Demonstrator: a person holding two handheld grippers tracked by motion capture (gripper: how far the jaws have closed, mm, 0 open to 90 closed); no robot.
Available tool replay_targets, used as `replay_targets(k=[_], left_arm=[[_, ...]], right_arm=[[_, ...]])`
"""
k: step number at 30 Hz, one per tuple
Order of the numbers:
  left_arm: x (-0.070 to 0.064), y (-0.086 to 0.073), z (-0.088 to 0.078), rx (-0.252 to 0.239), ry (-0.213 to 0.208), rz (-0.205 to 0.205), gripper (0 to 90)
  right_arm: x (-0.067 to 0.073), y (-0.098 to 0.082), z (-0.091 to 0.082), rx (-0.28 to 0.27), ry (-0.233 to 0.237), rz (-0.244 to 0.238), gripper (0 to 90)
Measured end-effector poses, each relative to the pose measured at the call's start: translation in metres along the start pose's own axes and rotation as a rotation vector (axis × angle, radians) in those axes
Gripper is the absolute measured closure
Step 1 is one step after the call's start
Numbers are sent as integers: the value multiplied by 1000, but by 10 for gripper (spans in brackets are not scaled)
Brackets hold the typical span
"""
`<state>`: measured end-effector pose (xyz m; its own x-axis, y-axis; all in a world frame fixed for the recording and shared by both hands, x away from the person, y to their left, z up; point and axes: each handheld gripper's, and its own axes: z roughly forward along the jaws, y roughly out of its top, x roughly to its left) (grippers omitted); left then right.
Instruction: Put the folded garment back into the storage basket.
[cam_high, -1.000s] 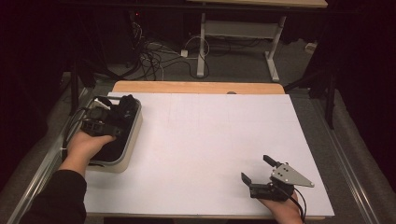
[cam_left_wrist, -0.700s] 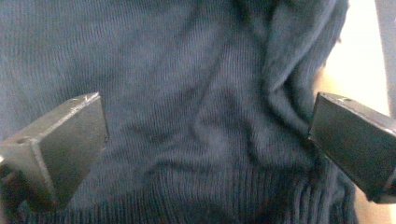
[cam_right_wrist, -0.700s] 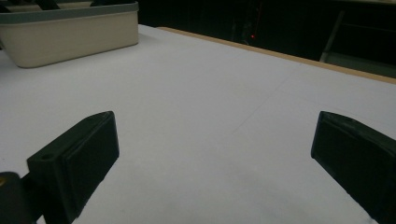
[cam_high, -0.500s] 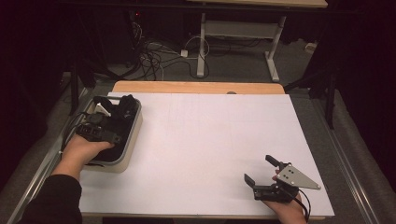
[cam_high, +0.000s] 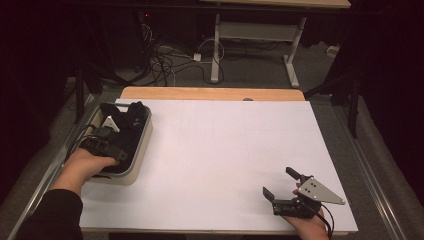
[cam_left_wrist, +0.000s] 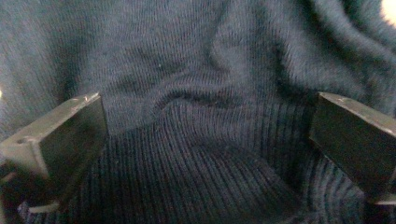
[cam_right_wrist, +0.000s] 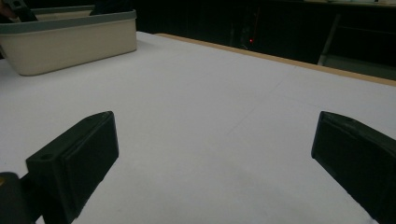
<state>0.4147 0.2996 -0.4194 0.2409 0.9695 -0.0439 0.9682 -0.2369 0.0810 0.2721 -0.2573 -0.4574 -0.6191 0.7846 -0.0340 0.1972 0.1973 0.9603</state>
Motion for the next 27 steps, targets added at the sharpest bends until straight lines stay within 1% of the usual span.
replay_targets(k=[4, 7, 9, 10, 11, 12, 13, 14, 16, 17, 18, 19, 20, 21, 22, 25, 26, 27], left_arm=[[0, -1, 3, 14, -4, 7, 0], [0, -1, 1, 16, -3, 8, 0], [-1, 0, -5, 18, 1, 13, 0], [-1, 0, -8, 12, 2, 15, 0], [-1, 0, -8, 12, 2, 15, 0], [-3, 1, -15, 2, 7, 15, 0], [-3, 1, -15, 2, 7, 15, 0], [-4, 2, -19, 1, 7, 15, 0], [-8, 4, -28, 15, 11, 19, 0], [-8, 4, -28, 15, 11, 19, 0], [-11, 5, -33, 23, 7, 25, 0], [-11, 5, -33, 23, 7, 25, 0], [-14, 6, -37, 42, 2, 32, 0], [-14, 6, -37, 42, 2, 32, 0], [-17, 7, -41, 52, -2, 36, 0], [-21, 8, -45, 50, -3, 42, 0], [-25, 9, -49, 49, -2, 47, 0], [-25, 9, -49, 49, -2, 47, 0]], right_arm=[[1, -1, 1, 4, -1, -1, 14], [1, -1, 1, 6, -1, -2, 14], [2, -1, 1, 7, -1, -2, 14], [2, -1, 1, 7, -1, -3, 14], [2, -1, 1, 7, -1, -3, 14], [2, -1, 1, 5, -2, -4, 14], [2, -1, 1, 5, -2, -4, 14], [2, -1, 1, 5, -2, -4, 14], [2, -1, 0, 4, -2, -5, 14], [2, -1, 0, 4, -2, -5, 14], [2, -1, 0, 3, -2, -3, 14], [2, -1, 0, 3, -2, -3, 14], [2, -1, 0, 5, -4, -2, 14], [1, -1, 0, 5, -4, -3, 14], [1, -1, 0, 5, -5, -3, 14], [1, -2, 0, 7, -7, 0, 14], [1, -2, 0, 9, -8, -1, 14], [1, -2, 0, 9, -8, -1, 14]])
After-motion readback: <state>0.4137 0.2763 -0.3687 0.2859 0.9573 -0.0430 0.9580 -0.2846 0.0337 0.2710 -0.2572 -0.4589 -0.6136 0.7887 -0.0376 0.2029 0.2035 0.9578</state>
